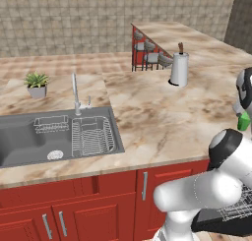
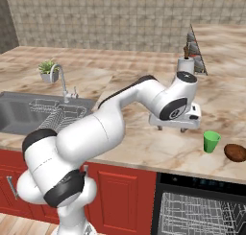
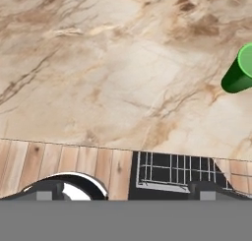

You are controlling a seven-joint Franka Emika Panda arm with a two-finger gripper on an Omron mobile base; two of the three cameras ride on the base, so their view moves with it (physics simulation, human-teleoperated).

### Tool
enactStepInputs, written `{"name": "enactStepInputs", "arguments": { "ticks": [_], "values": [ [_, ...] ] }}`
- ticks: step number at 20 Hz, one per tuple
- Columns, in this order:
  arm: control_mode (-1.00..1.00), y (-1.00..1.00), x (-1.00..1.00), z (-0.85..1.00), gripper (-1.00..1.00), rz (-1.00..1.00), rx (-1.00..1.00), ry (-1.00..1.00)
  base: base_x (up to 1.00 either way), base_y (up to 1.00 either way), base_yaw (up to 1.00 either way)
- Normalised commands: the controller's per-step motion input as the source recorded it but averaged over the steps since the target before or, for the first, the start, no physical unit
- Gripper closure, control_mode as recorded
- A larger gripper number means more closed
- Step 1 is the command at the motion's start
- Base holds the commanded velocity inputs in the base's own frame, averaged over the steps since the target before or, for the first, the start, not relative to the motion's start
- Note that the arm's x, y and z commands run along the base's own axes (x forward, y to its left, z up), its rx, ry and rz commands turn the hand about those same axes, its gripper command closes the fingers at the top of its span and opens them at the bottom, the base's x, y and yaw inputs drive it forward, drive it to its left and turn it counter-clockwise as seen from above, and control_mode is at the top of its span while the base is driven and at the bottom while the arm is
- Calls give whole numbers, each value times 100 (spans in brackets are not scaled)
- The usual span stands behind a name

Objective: Pick up the cup and bowl from the counter, place them in the dishwasher, and close the dishwasher door.

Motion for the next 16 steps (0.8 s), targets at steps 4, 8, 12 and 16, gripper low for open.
{"name": "enactStepInputs", "arguments": {
  "ticks": [4, 8, 12, 16],
  "values": [
    [-100, -24, 3, -11, -100, 1, 0, 0, 0, 0, 0],
    [-100, -24, 9, -14, -100, 0, 0, 0, 0, 0, 0],
    [-100, -23, 20, -20, -100, 0, 0, 0, 0, 0, 0],
    [-100, -19, 26, -20, -100, 0, 0, 0, 0, 0, 0]
  ]
}}
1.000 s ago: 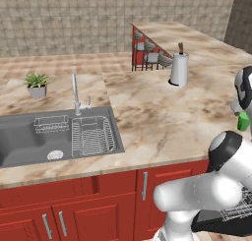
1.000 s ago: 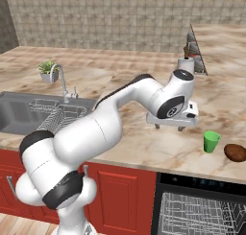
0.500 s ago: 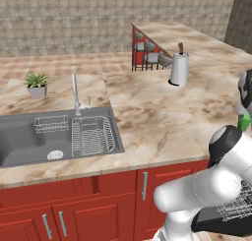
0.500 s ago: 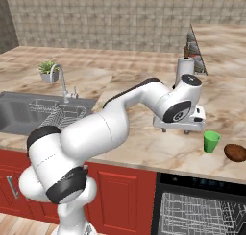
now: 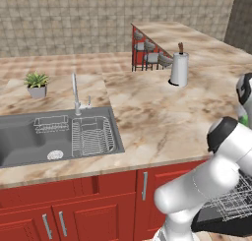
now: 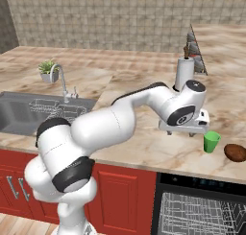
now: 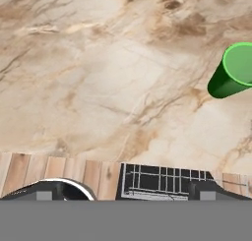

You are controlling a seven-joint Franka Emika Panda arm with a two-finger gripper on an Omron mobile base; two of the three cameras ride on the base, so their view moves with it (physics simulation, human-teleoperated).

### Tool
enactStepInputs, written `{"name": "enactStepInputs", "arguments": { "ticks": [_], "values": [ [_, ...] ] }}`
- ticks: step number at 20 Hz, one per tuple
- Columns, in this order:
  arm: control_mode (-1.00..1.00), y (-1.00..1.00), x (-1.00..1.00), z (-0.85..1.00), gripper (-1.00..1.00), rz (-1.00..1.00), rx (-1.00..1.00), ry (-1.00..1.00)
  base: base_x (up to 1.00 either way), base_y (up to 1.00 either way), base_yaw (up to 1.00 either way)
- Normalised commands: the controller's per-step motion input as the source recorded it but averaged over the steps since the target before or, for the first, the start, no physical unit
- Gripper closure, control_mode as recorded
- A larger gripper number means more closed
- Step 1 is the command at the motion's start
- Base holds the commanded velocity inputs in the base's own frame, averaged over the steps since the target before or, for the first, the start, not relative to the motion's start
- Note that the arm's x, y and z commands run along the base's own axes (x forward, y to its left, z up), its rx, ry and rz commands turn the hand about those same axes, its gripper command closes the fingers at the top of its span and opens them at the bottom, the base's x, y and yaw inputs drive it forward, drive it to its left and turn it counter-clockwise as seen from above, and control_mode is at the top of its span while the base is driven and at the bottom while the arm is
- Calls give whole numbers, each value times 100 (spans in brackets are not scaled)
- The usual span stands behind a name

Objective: Pick up the cup and bowl from the counter, place them in the dishwasher, and close the dishwasher door.

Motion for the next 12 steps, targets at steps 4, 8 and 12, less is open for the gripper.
{"name": "enactStepInputs", "arguments": {
  "ticks": [4, 8, 12],
  "values": [
    [-100, -19, 24, -15, -100, 0, 0, 0, 0, 0, 0],
    [-100, -21, 24, -13, -100, 0, 0, 0, 0, 0, 0],
    [-100, -24, 25, -9, -100, 0, 0, 0, 0, 0, 0]
  ]
}}
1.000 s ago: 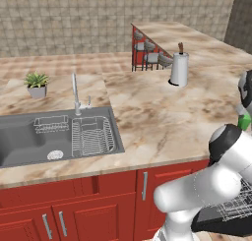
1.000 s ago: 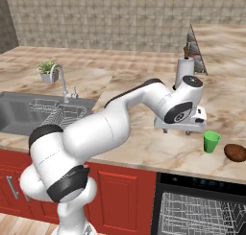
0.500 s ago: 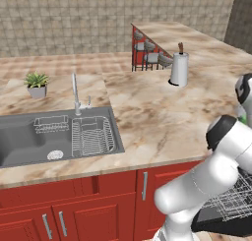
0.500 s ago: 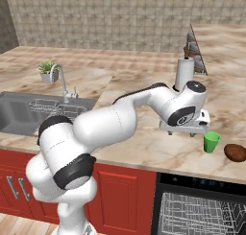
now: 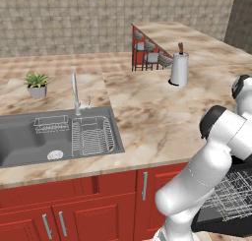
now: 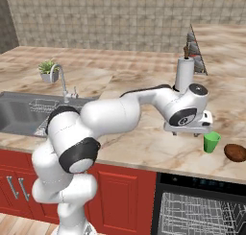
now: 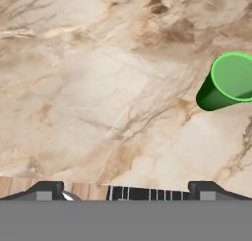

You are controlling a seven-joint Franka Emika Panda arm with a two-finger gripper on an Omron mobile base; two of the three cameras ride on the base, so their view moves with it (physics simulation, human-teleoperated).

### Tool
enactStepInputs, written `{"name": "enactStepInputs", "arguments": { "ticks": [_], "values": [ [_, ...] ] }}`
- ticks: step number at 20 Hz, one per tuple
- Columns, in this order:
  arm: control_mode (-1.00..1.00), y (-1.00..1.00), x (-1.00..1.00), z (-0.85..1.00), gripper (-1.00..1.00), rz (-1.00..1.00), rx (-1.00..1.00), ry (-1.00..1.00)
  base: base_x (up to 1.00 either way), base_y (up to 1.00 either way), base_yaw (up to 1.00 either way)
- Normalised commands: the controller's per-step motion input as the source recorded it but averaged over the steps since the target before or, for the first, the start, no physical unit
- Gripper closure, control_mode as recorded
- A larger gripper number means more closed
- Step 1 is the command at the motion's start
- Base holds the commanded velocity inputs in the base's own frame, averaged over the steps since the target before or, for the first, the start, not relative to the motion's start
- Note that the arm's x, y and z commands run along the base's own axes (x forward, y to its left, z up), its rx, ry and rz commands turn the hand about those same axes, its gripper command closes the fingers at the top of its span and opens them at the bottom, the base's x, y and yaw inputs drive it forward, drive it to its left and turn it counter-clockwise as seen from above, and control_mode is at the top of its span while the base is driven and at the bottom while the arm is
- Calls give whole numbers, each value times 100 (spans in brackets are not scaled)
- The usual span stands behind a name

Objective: Pick up the cup and bowl from the counter, place them in the dishwasher, and close the dishwasher door.

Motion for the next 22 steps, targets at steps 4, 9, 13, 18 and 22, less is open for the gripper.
{"name": "enactStepInputs", "arguments": {
  "ticks": [4, 9, 13, 18, 22],
  "values": [
    [-100, -24, 25, -9, -100, 0, 0, 0, 0, 0, 0],
    [-100, -25, 26, -9, -100, 0, 0, 0, 0, 0, 0],
    [-100, -23, 24, -9, -100, 0, 0, 0, 0, 0, 0],
    [-100, -27, 24, -5, -100, 0, 2, 0, 0, 0, 0],
    [-100, -32, 27, 0, -100, 0, 3, 0, 0, 0, 0]
  ]
}}
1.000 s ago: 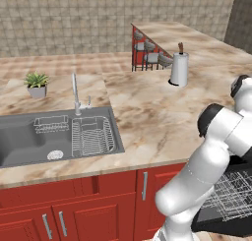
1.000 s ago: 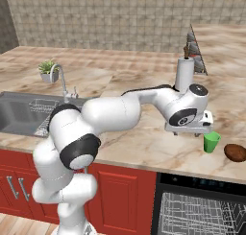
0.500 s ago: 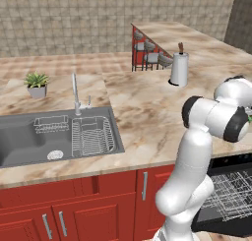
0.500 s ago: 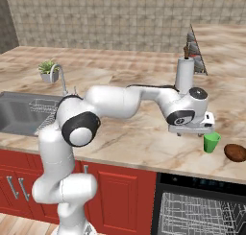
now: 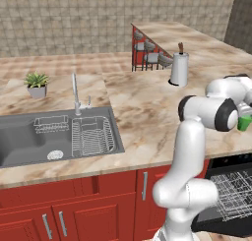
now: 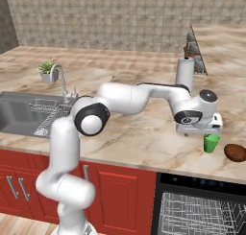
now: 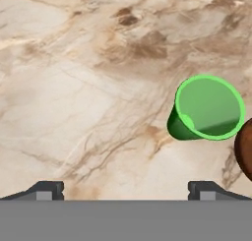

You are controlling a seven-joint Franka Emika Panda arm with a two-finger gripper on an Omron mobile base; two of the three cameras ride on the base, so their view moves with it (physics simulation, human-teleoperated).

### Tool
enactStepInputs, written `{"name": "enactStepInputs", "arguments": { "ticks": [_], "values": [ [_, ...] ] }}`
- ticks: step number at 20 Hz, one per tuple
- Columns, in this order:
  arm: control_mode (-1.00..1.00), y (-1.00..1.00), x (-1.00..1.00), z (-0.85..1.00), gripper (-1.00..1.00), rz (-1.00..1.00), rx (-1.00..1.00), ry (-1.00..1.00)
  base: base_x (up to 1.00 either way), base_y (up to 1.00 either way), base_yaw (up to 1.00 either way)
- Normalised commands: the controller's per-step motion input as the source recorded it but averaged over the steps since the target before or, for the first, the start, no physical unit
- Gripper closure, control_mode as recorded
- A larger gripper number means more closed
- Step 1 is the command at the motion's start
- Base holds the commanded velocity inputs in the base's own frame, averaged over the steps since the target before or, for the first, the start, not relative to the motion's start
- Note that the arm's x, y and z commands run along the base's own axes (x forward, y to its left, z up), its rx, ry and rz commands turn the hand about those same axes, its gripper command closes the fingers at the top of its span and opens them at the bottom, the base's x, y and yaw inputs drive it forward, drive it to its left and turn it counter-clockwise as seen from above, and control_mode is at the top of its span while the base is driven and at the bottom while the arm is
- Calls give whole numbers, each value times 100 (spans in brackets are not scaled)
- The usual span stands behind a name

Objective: Pick up the cup and bowl from the counter, place them in the dishwasher, and close the dishwasher door.

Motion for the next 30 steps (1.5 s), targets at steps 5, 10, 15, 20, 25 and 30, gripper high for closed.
{"name": "enactStepInputs", "arguments": {
  "ticks": [5, 10, 15, 20, 25, 30],
  "values": [
    [-100, -26, 28, -1, -100, 0, 4, 0, 0, 0, 0],
    [-100, -4, 19, -15, -100, 0, 3, 0, 0, 0, 0],
    [-100, 0, 8, -27, -100, 0, 1, 0, 0, 0, 0],
    [-100, 0, 9, -32, -100, 0, 0, 0, 0, 0, 0],
    [-100, 0, 15, -26, -100, 1, 0, 0, 0, 0, 0],
    [-100, 0, 23, -17, -100, 0, 0, 0, 0, 0, 0]
  ]
}}
